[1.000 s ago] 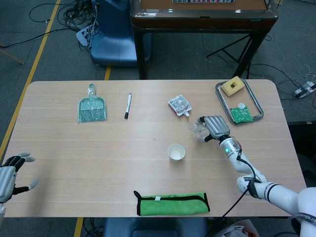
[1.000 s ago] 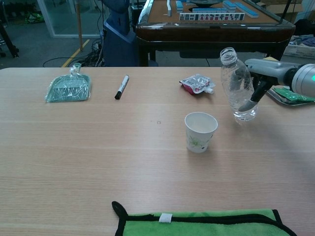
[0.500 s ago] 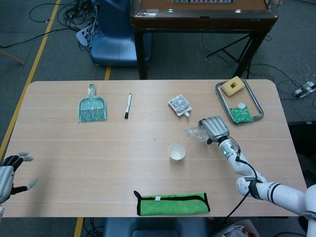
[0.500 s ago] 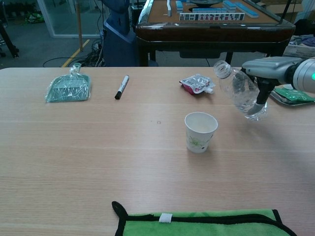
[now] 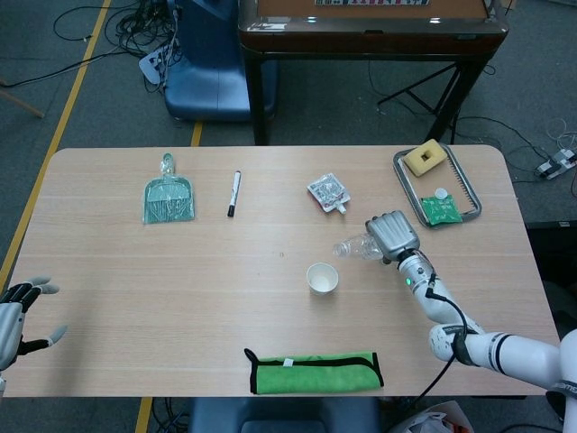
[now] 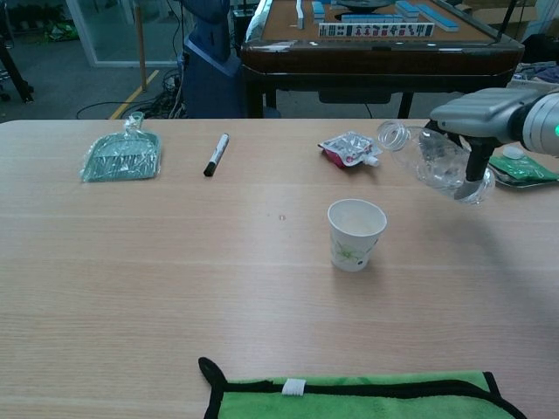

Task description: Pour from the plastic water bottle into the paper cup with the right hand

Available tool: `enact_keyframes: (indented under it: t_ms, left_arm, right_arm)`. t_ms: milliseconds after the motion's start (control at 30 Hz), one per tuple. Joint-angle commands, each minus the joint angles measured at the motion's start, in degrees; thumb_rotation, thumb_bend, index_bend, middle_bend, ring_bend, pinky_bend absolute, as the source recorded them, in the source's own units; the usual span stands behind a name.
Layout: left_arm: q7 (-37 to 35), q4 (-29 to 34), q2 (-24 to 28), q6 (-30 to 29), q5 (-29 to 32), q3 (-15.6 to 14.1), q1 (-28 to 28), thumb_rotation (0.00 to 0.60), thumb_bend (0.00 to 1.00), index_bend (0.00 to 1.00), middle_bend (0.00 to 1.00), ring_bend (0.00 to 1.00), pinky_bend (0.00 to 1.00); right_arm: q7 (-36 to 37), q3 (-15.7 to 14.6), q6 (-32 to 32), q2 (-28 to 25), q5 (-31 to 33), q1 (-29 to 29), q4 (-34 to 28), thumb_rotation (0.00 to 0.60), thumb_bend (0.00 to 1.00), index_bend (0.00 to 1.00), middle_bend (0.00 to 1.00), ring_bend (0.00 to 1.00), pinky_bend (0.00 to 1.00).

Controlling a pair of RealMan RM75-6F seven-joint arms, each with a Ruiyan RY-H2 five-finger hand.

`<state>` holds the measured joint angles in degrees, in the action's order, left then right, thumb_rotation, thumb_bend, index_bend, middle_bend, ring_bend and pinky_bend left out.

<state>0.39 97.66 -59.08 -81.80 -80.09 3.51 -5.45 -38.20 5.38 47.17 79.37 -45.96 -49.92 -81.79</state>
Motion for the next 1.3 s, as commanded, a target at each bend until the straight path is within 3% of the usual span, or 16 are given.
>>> enact_keyframes:
  t_ms: [33,667,1300]
  left_arm:
    - [0.1,0.1,0.0,0.0,0.0,0.0,0.0,0.600,0.15,0.34,0.23,0.23,0.47]
    - [0.2,0.0,0.2,0.0,0.6,0.2,0.1,0.600,0.15,0.34,0.23,0.23,0.47]
    - [0.3,0.1,0.3,0.2,0.8,0.3,0.0,0.600,0.15,0.34,0.23,0.23,0.47]
  right_arm:
    - [-2.4,-1.0,1.0,-0.6,1.2,-0.8,-1.2,0.600,0.15,0.62,0.63,0.49,0.48]
    - [-15.8,-5.3,3.7,-0.4,9.9,-5.9,-4.8,0.600,0.16,0.62,0.63,0.49,0.49]
    - [-24.2,-8.4,7.6,0.5,15.0,-9.4,-5.3,0.600,0.16,0.62,0.63,0.49,0.49]
